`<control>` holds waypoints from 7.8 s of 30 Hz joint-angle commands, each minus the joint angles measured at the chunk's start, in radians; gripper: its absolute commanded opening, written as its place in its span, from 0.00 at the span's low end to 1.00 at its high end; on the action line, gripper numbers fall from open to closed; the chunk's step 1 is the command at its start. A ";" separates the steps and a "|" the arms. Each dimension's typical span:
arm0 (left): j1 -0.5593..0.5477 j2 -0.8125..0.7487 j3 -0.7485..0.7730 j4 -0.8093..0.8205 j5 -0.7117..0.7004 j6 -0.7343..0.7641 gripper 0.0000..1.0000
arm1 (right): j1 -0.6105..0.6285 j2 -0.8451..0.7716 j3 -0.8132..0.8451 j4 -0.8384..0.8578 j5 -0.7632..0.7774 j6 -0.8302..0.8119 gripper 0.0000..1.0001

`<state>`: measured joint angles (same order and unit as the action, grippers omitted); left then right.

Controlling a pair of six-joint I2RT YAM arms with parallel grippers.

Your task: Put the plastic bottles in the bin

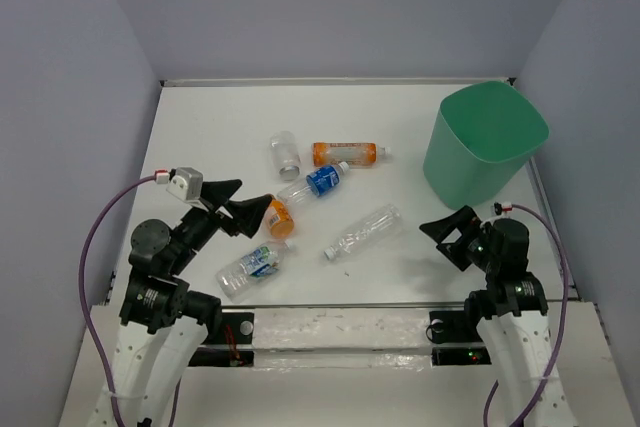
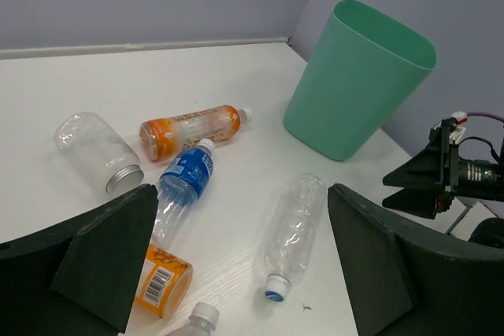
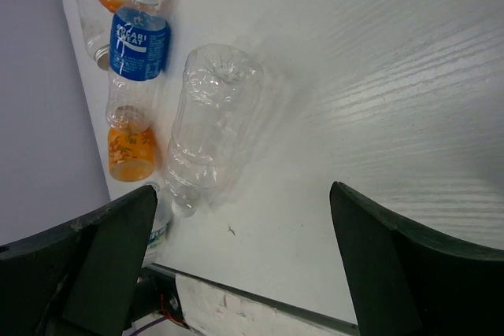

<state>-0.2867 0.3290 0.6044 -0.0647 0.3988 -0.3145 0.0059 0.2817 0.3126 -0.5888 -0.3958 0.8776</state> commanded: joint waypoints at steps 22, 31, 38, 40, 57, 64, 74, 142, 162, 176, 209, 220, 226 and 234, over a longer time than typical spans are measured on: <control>0.007 0.002 0.017 0.037 0.025 0.009 0.99 | 0.614 0.648 0.011 0.649 0.431 0.198 1.00; -0.002 -0.004 0.015 0.032 0.008 0.005 0.99 | 0.637 0.800 0.101 0.711 0.528 0.196 1.00; -0.003 -0.002 0.014 0.031 0.002 0.005 0.99 | 0.646 0.910 0.146 0.719 0.581 0.192 1.00; -0.002 -0.002 0.014 0.029 0.000 0.003 0.99 | 0.646 0.945 0.163 0.718 0.578 0.196 0.99; -0.005 0.002 0.014 0.023 -0.017 0.005 0.98 | 0.646 1.099 0.266 0.712 0.627 0.164 0.63; -0.009 0.031 0.020 0.022 -0.008 0.009 0.85 | 0.646 0.950 0.214 0.704 0.650 0.130 0.35; 0.000 0.094 0.021 0.014 -0.040 0.005 0.86 | 0.646 0.482 0.366 0.465 0.578 -0.063 0.32; -0.043 1.599 0.687 0.129 -0.526 -0.279 0.64 | 0.693 0.672 0.706 0.337 0.319 -0.560 0.97; 0.067 0.954 0.669 0.126 -0.454 -0.201 0.47 | 1.068 1.151 0.856 0.308 0.101 -0.903 0.86; 0.109 0.414 0.543 0.072 -0.427 -0.158 0.48 | 1.169 1.532 1.175 0.248 0.074 -1.221 1.00; 0.109 0.340 0.572 0.039 -0.311 -0.156 0.48 | 1.279 1.976 1.581 0.033 0.040 -1.387 0.75; 0.109 0.320 0.590 0.014 -0.308 -0.158 0.48 | 1.309 1.811 1.433 0.193 0.198 -1.303 0.45; 0.109 0.311 0.621 0.012 -0.302 -0.159 0.48 | 1.309 1.463 1.229 0.329 0.340 -1.220 0.39; 0.110 0.295 0.614 0.052 -0.258 -0.193 0.48 | 1.078 1.069 1.033 0.382 0.701 -1.186 0.38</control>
<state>-0.1810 0.6315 1.1927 -0.0879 0.0849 -0.4889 1.2575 1.5040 1.4193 -0.2974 0.0757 -0.3470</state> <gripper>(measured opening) 0.658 0.665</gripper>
